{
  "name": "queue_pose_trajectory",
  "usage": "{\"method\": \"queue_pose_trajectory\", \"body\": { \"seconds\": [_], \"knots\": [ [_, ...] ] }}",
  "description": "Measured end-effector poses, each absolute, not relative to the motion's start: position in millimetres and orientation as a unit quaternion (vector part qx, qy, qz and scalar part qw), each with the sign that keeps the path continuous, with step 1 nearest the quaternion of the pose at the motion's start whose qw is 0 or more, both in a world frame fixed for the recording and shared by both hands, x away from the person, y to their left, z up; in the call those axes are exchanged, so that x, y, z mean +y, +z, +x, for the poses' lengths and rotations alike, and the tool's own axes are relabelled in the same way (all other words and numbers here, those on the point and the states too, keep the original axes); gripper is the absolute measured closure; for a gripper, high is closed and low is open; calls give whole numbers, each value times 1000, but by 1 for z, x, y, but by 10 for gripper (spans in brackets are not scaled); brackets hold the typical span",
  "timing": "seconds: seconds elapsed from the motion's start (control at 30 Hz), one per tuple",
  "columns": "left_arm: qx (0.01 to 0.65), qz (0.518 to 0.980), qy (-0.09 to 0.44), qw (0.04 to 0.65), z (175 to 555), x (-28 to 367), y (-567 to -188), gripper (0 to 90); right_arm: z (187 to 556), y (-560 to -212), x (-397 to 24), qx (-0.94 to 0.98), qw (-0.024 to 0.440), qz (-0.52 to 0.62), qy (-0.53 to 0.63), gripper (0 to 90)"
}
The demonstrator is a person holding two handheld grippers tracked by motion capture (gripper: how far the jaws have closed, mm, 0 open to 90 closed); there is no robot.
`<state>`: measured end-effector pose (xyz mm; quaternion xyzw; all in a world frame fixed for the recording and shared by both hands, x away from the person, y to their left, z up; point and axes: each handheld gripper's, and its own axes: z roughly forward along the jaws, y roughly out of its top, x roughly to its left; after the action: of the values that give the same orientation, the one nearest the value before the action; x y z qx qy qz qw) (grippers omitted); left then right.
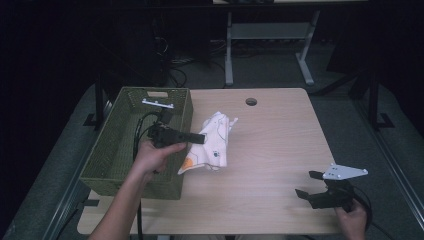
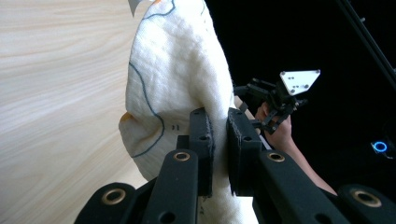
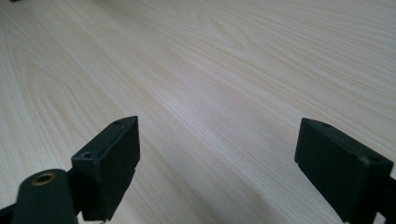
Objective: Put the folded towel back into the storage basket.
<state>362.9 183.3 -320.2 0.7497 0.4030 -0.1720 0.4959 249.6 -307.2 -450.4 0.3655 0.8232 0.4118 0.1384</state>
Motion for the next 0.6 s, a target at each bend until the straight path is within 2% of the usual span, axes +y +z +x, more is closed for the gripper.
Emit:
{"method": "queue_pose_trajectory", "body": {
  "seconds": [0.6],
  "knots": [
    [435, 741, -131, 494, 364, 240, -303, 823, 252, -450, -309, 820, 140, 373, 411, 135]
  ]
}}
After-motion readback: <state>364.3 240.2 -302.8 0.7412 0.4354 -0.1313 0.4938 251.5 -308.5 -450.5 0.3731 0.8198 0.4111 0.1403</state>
